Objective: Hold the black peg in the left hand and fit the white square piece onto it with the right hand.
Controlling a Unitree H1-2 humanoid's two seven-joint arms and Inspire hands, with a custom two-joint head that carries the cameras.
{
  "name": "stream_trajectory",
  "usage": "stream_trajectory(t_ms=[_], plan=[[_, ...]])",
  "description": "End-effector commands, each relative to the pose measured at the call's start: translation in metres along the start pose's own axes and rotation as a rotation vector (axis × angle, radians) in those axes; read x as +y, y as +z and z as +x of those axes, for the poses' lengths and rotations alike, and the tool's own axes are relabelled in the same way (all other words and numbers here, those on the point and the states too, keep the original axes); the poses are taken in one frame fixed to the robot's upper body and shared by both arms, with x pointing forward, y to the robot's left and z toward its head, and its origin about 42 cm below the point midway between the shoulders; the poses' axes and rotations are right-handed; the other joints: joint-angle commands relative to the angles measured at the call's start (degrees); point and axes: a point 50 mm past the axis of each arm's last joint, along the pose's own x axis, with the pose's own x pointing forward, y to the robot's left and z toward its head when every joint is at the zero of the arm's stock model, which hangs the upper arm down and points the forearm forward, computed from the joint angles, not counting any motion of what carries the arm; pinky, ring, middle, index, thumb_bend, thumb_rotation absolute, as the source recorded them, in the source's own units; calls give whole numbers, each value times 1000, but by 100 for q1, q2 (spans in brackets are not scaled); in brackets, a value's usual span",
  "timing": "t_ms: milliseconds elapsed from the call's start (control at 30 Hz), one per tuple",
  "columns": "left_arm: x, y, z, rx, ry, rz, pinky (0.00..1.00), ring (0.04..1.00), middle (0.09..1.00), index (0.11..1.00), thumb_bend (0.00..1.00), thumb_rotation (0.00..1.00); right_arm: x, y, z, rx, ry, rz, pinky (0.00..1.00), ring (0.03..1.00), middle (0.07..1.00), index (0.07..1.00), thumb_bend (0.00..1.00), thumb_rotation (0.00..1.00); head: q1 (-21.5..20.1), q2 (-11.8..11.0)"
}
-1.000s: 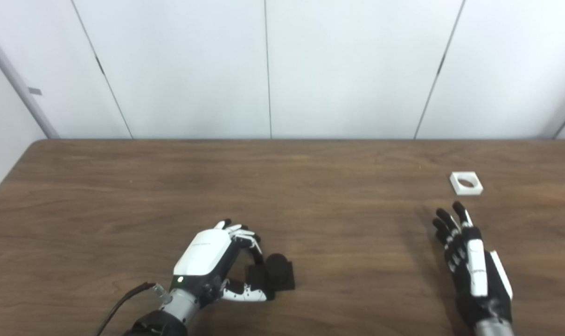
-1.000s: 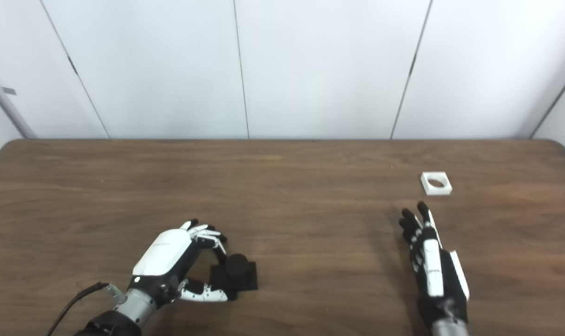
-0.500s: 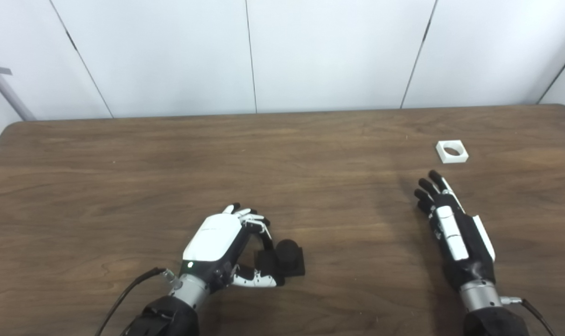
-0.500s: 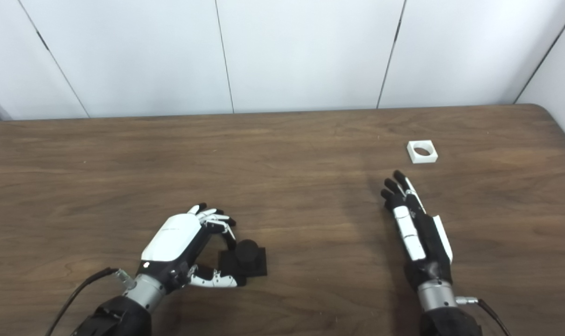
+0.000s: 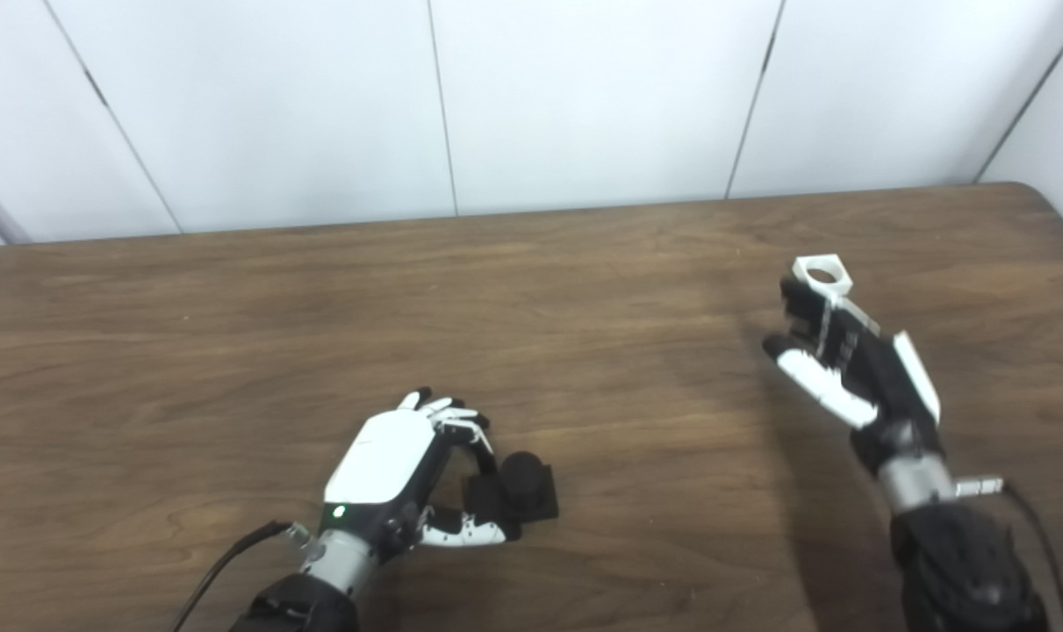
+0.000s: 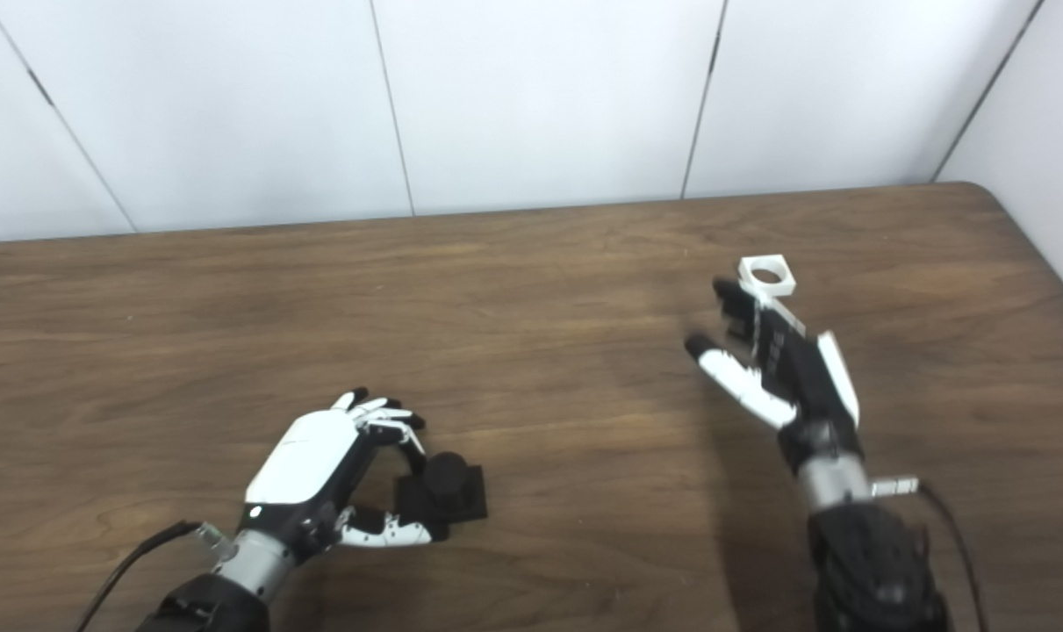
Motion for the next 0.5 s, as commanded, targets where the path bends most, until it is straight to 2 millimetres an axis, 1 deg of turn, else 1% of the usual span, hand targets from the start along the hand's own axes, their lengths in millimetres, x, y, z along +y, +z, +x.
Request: stream_trajectory(t_ms=[0,100,167,233,367,467], plan=[[0,-2,-1,-14,4,4,1000,891,787,485,521,48,-8,21,13,-83,-12,-27,934,918,869,725,705,363,-73,-11],[1,-5,-2,-17,5,6,1000,890,786,485,520,48,-16,33,27,-106,-12,-124,945,916,867,693,731,339,-252,-55],[1,-6,-3,-14,3,9,1000,890,788,485,520,48,-20,40,33,-111,-17,-172,971,921,867,686,751,319,-341,-78],[2,-8,-3,-16,6,12,1000,887,785,485,520,48,-25,47,40,-117,-22,-220,972,926,868,679,770,294,-462,-107],[3,-10,-4,-24,10,16,1000,878,780,485,520,47,-36,60,54,-144,-39,-376,993,951,870,665,802,273,-569,-134],[2,-12,-4,-28,15,16,1000,871,775,485,520,47,-43,65,67,-151,-39,-475,936,914,866,658,823,265,-641,-161]])
